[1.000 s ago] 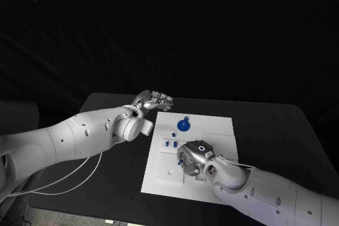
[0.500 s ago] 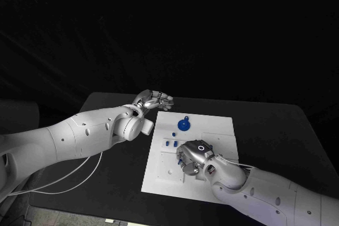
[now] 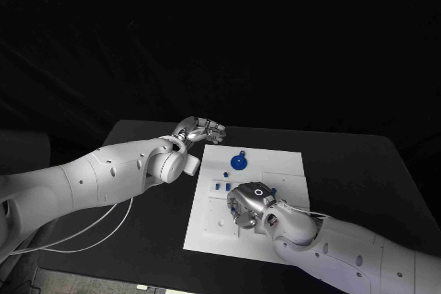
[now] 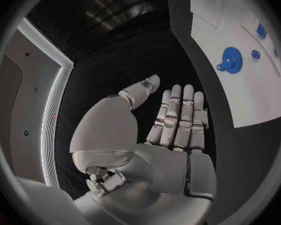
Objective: Assemble the parts on the task board
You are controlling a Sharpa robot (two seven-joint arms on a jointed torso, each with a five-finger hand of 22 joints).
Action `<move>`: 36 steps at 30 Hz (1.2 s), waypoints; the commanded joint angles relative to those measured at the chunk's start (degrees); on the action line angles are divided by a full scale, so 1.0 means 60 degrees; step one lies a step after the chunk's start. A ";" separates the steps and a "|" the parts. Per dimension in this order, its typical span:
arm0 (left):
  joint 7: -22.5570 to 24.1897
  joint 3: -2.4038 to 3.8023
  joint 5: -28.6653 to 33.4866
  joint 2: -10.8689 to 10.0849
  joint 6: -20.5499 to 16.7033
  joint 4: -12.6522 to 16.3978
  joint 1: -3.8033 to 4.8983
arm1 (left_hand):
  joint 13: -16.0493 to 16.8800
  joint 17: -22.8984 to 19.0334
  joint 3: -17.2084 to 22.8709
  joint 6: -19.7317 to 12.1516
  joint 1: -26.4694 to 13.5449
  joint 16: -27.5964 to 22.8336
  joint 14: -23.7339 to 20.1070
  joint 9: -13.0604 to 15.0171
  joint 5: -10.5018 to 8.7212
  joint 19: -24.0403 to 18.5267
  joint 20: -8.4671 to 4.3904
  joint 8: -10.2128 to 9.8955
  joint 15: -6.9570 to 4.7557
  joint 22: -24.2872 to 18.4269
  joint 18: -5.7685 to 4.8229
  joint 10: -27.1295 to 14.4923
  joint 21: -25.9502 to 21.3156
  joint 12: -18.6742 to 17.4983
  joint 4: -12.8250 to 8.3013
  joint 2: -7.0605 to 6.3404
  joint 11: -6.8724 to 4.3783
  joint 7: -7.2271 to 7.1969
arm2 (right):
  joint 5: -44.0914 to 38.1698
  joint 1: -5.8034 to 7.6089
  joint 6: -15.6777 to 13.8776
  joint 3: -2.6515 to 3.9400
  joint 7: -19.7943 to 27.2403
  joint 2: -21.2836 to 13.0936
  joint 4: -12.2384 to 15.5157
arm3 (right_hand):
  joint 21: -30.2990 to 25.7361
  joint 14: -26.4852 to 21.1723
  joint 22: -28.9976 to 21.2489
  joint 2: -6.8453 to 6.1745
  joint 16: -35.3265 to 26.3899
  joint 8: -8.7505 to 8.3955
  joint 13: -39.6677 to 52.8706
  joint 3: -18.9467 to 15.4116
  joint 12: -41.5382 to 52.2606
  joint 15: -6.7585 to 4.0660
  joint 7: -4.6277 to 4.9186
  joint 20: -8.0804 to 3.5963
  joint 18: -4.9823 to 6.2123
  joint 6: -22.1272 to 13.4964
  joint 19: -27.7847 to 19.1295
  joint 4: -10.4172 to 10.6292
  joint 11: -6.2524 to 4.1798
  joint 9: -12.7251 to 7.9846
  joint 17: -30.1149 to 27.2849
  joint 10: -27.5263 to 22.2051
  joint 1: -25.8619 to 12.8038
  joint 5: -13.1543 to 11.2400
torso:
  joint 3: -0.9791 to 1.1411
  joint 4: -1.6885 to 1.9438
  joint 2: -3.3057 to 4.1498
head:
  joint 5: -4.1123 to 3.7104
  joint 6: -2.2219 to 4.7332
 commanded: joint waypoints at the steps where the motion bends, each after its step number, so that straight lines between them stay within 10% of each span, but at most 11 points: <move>1: 0.0085 0.0008 0.0007 0.0014 0.0057 0.0033 0.0012 | -0.0015 0.0013 -0.0059 -0.0061 0.0037 -0.0054 0.0039 -0.0016 0.0017 -0.0042 0.0024 0.0045 0.0039 0.0014 0.0136 -0.0073 -0.0063 -0.0039 -0.0018 0.0027 -0.0004 -0.0008 | -0.0107 -0.0074 0.0646 -0.0076 0.0074 0.0037 -0.0001 | 0.0052 -0.0029 0.0184 -0.0024 -0.0013 0.0038 -0.0005 0.0029 0.0000 -0.0065 -0.0002 -0.0061 0.0255 0.0088 0.0031 -0.0038 0.0038 0.0006 -0.0015 0.0304 0.0086 -0.0010 | 0.0005 0.0005 0.0001 | -0.0003 -0.0012; 36: 0.0046 0.0008 0.0006 0.0011 0.0101 0.0027 0.0012 | -0.0030 0.0037 -0.0072 -0.0080 0.0032 -0.0096 0.0038 -0.0023 0.0010 -0.0050 0.0031 0.0047 0.0046 0.0026 0.0130 -0.0094 -0.0083 -0.0037 -0.0010 0.0027 0.0005 0.0000 | -0.0019 -0.0074 0.0301 -0.0154 -0.0094 0.0070 -0.0173 | 0.0012 -0.0034 0.0169 -0.0029 -0.0058 -0.0058 0.0042 0.0002 -0.0144 -0.0020 0.0036 -0.0053 0.0255 0.0013 -0.0011 0.0005 0.0083 0.0027 -0.0067 0.0225 0.0015 0.0000 | 0.0012 0.0003 0.0001 | -0.0027 -0.0037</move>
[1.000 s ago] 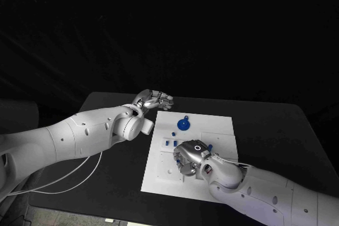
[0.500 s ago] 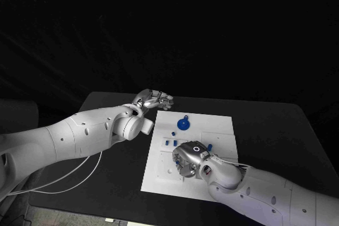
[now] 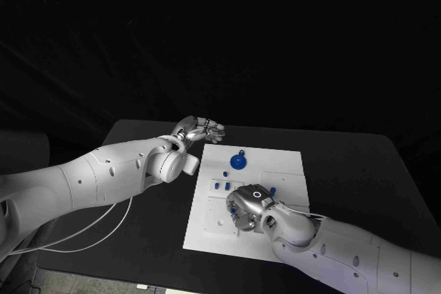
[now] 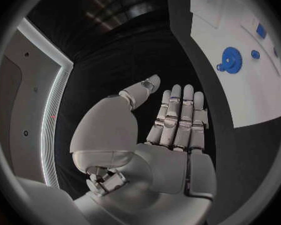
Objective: Assemble the parts on the task board
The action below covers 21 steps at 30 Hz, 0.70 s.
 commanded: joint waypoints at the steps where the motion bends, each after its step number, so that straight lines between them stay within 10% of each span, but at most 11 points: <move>1: 0.0061 0.0009 0.0008 0.0018 0.0096 0.0023 0.0012 | -0.0015 0.0011 -0.0072 -0.0085 0.0033 -0.0060 0.0038 -0.0009 0.0010 -0.0050 0.0031 0.0047 0.0046 0.0012 0.0130 -0.0095 -0.0046 -0.0037 -0.0010 0.0027 0.0006 -0.0005 | -0.0049 -0.0027 0.0226 -0.0012 -0.0106 -0.0005 -0.0018 | 0.0012 -0.0066 0.0169 0.0021 -0.0019 0.0017 0.0013 0.0002 -0.0043 0.0011 0.0018 -0.0051 0.0254 -0.0003 0.0025 0.0004 0.0114 -0.0010 -0.0007 0.0193 0.0065 0.0026 | 0.0000 0.0005 -0.0001 | 0.0003 -0.0003; 21: 0.0047 0.0009 0.0004 0.0010 0.0109 0.0025 0.0012 | -0.0023 0.0025 -0.0081 -0.0096 0.0033 -0.0083 0.0037 -0.0013 -0.0008 -0.0056 0.0035 0.0048 0.0049 0.0019 0.0129 -0.0105 -0.0058 -0.0035 -0.0010 0.0023 0.0009 -0.0002 | -0.0123 -0.0028 -0.0259 -0.0012 -0.0208 -0.0021 0.0037 | 0.0036 -0.0046 0.0175 0.0023 0.0014 0.0029 0.0047 0.0027 -0.0045 -0.0008 -0.0003 -0.0071 0.0254 0.0049 0.0064 -0.0042 0.0095 0.0014 0.0007 0.0248 0.0123 0.0004 | -0.0004 0.0000 0.0000 | 0.0005 0.0020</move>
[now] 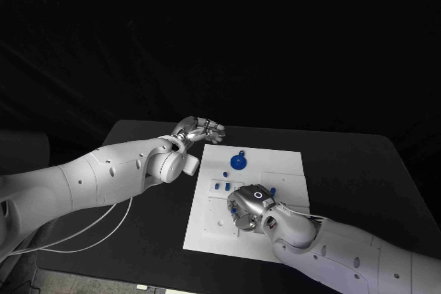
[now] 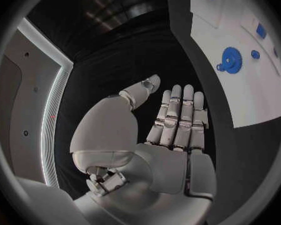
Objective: Assemble the parts on the task board
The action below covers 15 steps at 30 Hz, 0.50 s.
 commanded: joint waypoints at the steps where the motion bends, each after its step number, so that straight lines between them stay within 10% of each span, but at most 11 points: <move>1: 0.0048 0.0006 0.0004 0.0012 0.0106 0.0023 0.0012 | -0.0016 0.0010 -0.0055 -0.0097 0.0033 -0.0050 0.0037 -0.0015 -0.0010 -0.0056 0.0035 0.0048 0.0049 0.0012 0.0128 -0.0071 -0.0059 -0.0034 0.0018 0.0022 -0.0025 -0.0002 | -0.0103 -0.0009 0.0052 0.0000 -0.0074 0.0001 0.0015 | 0.0037 -0.0049 0.0175 -0.0018 0.0014 0.0030 0.0014 0.0026 -0.0043 -0.0006 0.0001 -0.0036 0.0255 0.0048 0.0027 -0.0041 0.0117 0.0017 0.0006 0.0225 0.0081 0.0004 | 0.0000 0.0000 0.0002 | 0.0001 0.0005; 15: 0.0018 0.0007 -0.0007 0.0010 0.0128 0.0025 0.0012 | -0.0021 0.0019 -0.0065 -0.0104 0.0028 -0.0065 0.0036 -0.0017 -0.0019 -0.0059 0.0037 0.0049 0.0051 0.0017 0.0127 -0.0078 -0.0066 -0.0033 0.0021 0.0018 -0.0023 0.0000 | -0.0084 -0.0008 0.0552 0.0000 -0.0157 0.0022 0.0010 | 0.0038 -0.0051 0.0175 -0.0016 0.0018 0.0023 0.0018 0.0022 -0.0051 -0.0005 0.0005 -0.0037 0.0255 0.0041 0.0028 -0.0034 0.0118 0.0019 0.0009 0.0223 0.0068 -0.0002 | 0.0001 0.0003 0.0000 | 0.0002 -0.0008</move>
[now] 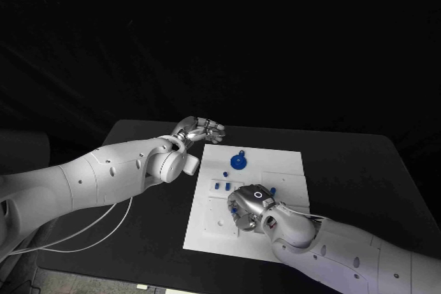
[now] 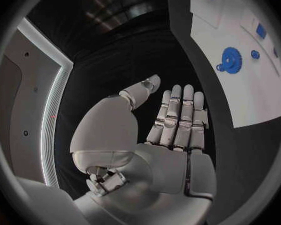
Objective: Assemble the parts on the task board
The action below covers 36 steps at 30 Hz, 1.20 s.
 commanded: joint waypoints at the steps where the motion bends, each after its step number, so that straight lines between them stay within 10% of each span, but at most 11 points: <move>1: 0.0033 0.0008 -0.0011 0.0018 0.0119 0.0024 0.0012 | -0.0014 0.0012 -0.0040 -0.0046 0.0029 -0.0067 0.0036 -0.0010 -0.0019 -0.0059 0.0037 0.0049 0.0051 0.0010 0.0127 -0.0065 -0.0067 -0.0033 -0.0005 0.0018 -0.0009 -0.0010 | -0.0027 -0.0014 0.0444 -0.0009 -0.0023 0.0003 0.0005 | 0.0038 -0.0053 0.0176 -0.0016 0.0018 0.0023 -0.0001 0.0021 -0.0046 -0.0003 0.0022 -0.0038 0.0255 0.0053 0.0027 -0.0033 0.0130 0.0006 0.0009 0.0210 0.0067 -0.0002 | -0.0001 0.0001 0.0000 | 0.0001 -0.0014; 36: 0.0019 0.0008 -0.0031 0.0024 0.0123 0.0051 0.0014 | -0.0030 0.0037 -0.0054 -0.0073 0.0039 -0.0109 0.0029 -0.0020 -0.0023 -0.0067 0.0041 0.0046 0.0057 0.0023 0.0127 -0.0094 -0.0087 -0.0036 -0.0007 0.0008 0.0001 0.0003 | 0.0213 0.0001 0.0778 -0.0009 -0.0155 0.0157 -0.0166 | -0.0066 -0.0208 0.0158 -0.0289 -0.0069 -0.0208 -0.0034 -0.0184 -0.0336 0.0147 0.0178 0.0023 0.0255 -0.0326 -0.0133 0.0097 0.0285 -0.0027 -0.0029 -0.0142 -0.0184 -0.0005 | -0.0006 -0.0001 -0.0002 | 0.0011 -0.0049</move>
